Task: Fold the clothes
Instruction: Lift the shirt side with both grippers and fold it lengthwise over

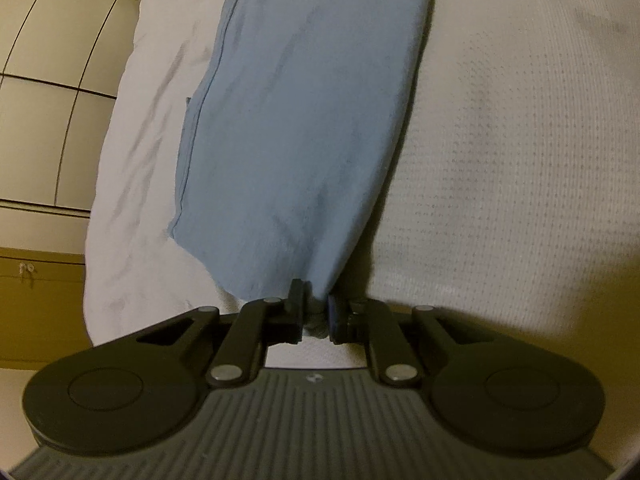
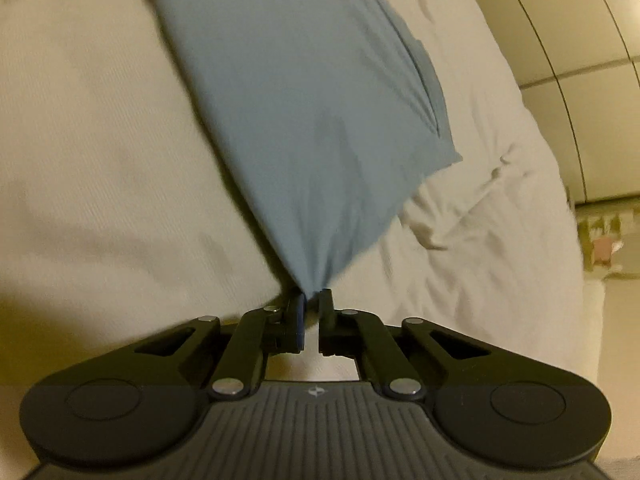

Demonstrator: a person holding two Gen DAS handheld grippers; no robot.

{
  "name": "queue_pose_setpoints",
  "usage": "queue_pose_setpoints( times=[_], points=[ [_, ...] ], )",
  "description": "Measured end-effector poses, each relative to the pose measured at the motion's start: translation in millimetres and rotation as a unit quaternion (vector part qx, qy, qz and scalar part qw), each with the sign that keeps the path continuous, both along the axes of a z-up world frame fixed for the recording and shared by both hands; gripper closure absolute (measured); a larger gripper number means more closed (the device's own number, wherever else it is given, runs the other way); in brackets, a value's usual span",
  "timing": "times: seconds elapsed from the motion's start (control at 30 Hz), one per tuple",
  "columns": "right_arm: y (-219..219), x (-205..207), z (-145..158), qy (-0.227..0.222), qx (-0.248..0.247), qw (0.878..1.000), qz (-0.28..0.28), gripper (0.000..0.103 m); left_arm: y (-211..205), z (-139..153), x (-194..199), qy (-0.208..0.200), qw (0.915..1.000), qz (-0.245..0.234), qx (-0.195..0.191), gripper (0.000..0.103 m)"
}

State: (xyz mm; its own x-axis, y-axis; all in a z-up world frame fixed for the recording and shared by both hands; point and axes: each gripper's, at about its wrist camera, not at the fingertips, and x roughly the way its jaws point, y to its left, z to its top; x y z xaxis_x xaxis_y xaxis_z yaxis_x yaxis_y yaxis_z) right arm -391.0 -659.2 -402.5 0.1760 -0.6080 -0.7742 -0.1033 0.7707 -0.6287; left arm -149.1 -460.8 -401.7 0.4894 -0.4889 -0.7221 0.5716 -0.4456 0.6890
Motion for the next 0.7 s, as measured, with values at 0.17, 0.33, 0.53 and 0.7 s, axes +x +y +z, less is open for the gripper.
queue_pose_setpoints(
  times=[0.17, 0.33, 0.53, 0.7],
  points=[
    [13.0, 0.7, 5.6, -0.013, -0.016, 1.0, 0.014, 0.084, -5.3, -1.3, -5.0, -0.016, 0.9997, 0.012, -0.009, 0.078],
    [43.0, 9.7, 10.5, -0.055, -0.025, 0.996, 0.071, 0.054, -6.2, -2.7, -13.6, -0.027, 0.9995, -0.006, -0.014, 0.071],
    [37.7, 29.2, -15.2, -0.041, -0.034, 0.991, 0.12, 0.06, -12.3, -7.3, -10.7, -0.014, 0.9998, -0.012, 0.001, 0.091],
    [1.8, 27.8, -18.3, -0.025, -0.057, 0.993, 0.104, 0.087, -14.9, 2.3, -5.4, -0.007, 0.9999, -0.008, 0.003, 0.101]
  ],
)
